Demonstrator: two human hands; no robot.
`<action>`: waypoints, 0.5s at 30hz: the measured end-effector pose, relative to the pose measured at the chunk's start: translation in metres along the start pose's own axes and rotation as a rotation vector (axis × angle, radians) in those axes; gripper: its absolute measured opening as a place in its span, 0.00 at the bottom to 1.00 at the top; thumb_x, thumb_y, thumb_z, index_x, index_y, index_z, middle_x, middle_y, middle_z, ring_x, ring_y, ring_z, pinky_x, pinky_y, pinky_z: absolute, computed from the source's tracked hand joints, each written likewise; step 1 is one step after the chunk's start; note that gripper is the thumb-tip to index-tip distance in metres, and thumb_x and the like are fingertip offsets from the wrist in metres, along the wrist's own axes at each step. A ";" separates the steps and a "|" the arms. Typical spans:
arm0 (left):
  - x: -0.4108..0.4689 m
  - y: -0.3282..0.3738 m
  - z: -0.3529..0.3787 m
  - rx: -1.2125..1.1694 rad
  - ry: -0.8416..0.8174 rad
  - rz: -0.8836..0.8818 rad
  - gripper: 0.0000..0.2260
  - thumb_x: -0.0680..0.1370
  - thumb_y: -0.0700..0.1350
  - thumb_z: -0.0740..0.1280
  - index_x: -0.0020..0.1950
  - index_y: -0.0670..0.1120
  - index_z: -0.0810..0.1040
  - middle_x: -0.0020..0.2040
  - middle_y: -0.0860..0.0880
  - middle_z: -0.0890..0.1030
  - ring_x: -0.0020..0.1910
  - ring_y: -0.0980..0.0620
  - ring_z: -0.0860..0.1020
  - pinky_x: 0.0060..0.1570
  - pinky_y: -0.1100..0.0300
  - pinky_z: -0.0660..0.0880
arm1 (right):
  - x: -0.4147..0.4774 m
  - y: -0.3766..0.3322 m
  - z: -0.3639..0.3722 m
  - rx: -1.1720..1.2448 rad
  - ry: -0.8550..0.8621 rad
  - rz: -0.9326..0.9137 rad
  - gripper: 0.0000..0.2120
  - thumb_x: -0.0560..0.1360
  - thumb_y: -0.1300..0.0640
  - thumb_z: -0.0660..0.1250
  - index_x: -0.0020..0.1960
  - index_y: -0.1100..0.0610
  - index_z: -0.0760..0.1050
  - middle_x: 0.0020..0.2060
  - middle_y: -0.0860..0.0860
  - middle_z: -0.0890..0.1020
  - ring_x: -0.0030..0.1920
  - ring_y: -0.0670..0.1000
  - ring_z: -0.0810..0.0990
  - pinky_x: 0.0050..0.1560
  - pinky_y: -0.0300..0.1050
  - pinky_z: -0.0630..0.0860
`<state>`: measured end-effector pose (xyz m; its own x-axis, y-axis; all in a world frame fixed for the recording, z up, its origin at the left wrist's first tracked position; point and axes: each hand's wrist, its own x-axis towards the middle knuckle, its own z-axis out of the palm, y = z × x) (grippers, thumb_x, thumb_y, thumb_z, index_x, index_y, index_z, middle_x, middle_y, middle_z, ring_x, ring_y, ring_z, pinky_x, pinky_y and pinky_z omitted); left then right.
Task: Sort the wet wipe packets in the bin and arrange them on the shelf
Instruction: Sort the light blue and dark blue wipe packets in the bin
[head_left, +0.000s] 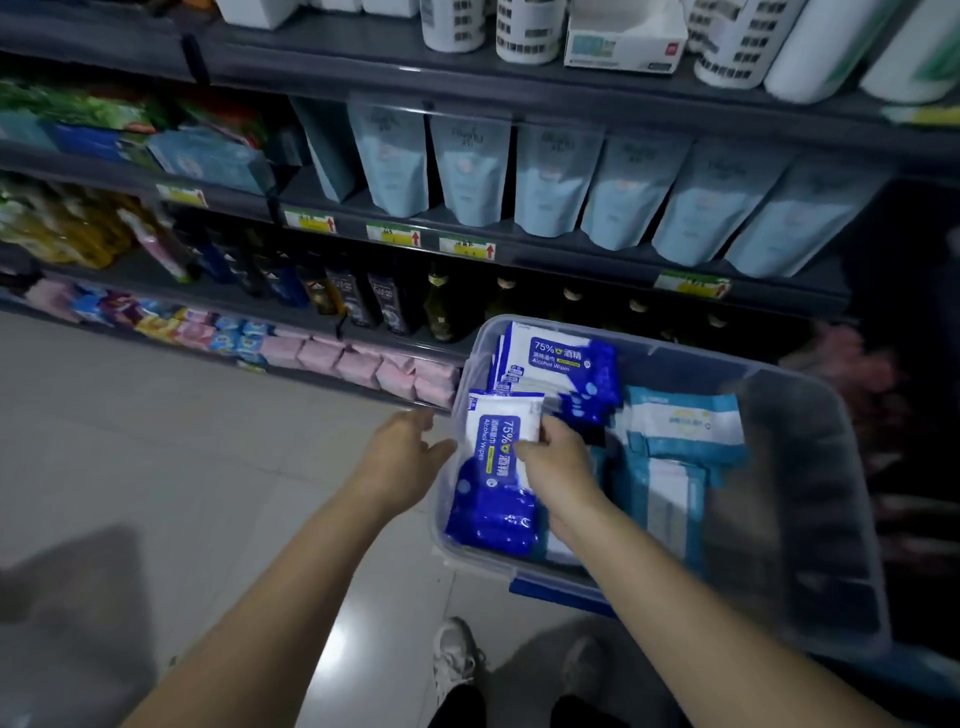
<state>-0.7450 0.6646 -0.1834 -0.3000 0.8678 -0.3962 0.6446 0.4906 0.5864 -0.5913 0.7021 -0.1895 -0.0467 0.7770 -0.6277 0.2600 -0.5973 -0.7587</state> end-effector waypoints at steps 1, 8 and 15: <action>0.002 -0.001 0.001 -0.009 -0.022 0.011 0.23 0.78 0.47 0.66 0.71 0.42 0.68 0.65 0.46 0.74 0.53 0.50 0.76 0.51 0.59 0.73 | 0.002 0.006 0.005 -0.093 0.032 -0.037 0.11 0.72 0.63 0.65 0.51 0.51 0.76 0.51 0.55 0.80 0.48 0.54 0.81 0.49 0.57 0.80; 0.007 -0.003 0.008 0.008 -0.079 0.099 0.26 0.74 0.46 0.72 0.70 0.47 0.69 0.59 0.48 0.74 0.44 0.56 0.75 0.41 0.63 0.72 | -0.007 0.021 -0.005 -0.227 -0.030 -0.046 0.24 0.72 0.61 0.70 0.66 0.51 0.70 0.58 0.53 0.75 0.57 0.52 0.77 0.55 0.55 0.78; 0.011 0.000 0.008 0.071 -0.098 0.068 0.27 0.72 0.46 0.73 0.69 0.46 0.69 0.61 0.47 0.75 0.45 0.55 0.75 0.38 0.63 0.72 | -0.021 0.019 -0.024 -0.361 -0.112 -0.187 0.23 0.75 0.61 0.67 0.68 0.52 0.69 0.53 0.50 0.75 0.50 0.46 0.75 0.44 0.34 0.75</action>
<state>-0.7425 0.6735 -0.1934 -0.1858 0.8851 -0.4266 0.7103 0.4210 0.5641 -0.5624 0.6790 -0.1870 -0.2248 0.8270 -0.5153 0.5575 -0.3246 -0.7641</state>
